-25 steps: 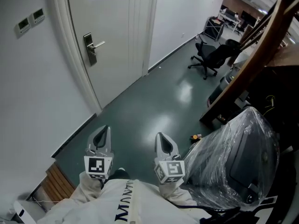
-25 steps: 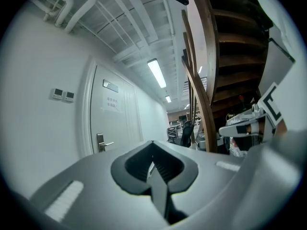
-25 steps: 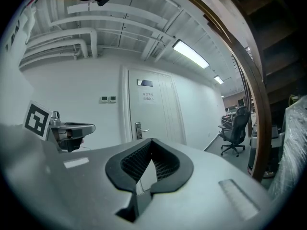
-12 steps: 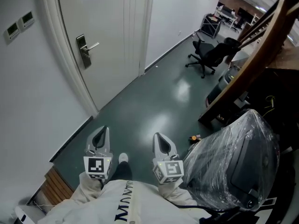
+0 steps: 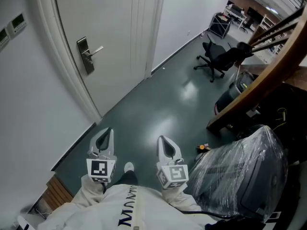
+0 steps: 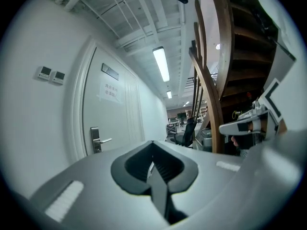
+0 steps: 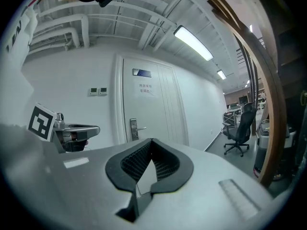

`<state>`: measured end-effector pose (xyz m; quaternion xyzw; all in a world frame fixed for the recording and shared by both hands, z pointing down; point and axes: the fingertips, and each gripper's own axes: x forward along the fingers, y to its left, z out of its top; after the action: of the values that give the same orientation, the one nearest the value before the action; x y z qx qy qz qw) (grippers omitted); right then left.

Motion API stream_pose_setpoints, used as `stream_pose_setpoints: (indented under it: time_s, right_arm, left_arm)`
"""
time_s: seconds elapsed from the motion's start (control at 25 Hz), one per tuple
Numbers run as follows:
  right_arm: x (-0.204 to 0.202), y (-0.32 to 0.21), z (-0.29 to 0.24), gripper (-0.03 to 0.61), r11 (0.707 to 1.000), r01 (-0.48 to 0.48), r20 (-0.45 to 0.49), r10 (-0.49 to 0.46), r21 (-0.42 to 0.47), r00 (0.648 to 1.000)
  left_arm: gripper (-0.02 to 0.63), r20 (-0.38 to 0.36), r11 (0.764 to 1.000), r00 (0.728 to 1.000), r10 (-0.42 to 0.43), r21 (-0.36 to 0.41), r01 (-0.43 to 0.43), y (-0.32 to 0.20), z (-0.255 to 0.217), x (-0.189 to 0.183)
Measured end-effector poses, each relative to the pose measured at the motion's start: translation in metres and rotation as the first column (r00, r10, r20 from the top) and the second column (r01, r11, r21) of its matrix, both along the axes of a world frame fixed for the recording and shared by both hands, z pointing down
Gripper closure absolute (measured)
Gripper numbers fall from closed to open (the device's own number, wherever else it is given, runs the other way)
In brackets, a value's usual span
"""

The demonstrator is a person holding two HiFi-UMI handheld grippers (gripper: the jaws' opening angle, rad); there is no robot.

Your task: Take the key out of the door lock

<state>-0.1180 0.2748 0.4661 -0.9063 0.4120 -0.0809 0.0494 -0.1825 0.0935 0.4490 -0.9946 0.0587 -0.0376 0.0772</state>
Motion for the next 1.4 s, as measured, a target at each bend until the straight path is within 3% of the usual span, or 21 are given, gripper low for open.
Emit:
stream_pose_setpoints:
  time_s: [0.36,1.08,1.4]
  right_arm:
    - [0.058,-0.086,0.004,0.578,0.999,-0.014,0.009,0.014,-0.029,1.0]
    - [0.108,-0.141,-0.004,0.578,0.998,0.009,-0.021,-0.01,-0.058,1.0]
    - [0.162,-0.159,0.0,0.578,0.999,0.031,-0.02,-0.031,-0.042,0.999]
  left_arm:
    - [0.614,0.019,0.999,0.999,0.033,-0.023,-0.033,-0.082,0.006,0.064]
    - [0.614,0.009,0.998,1.0,-0.001,-0.063,0.001,-0.136,0.017,0.106]
    - [0.614,0.02,0.999,1.0,-0.019,-0.047,0.02,-0.152,0.023,0.155]
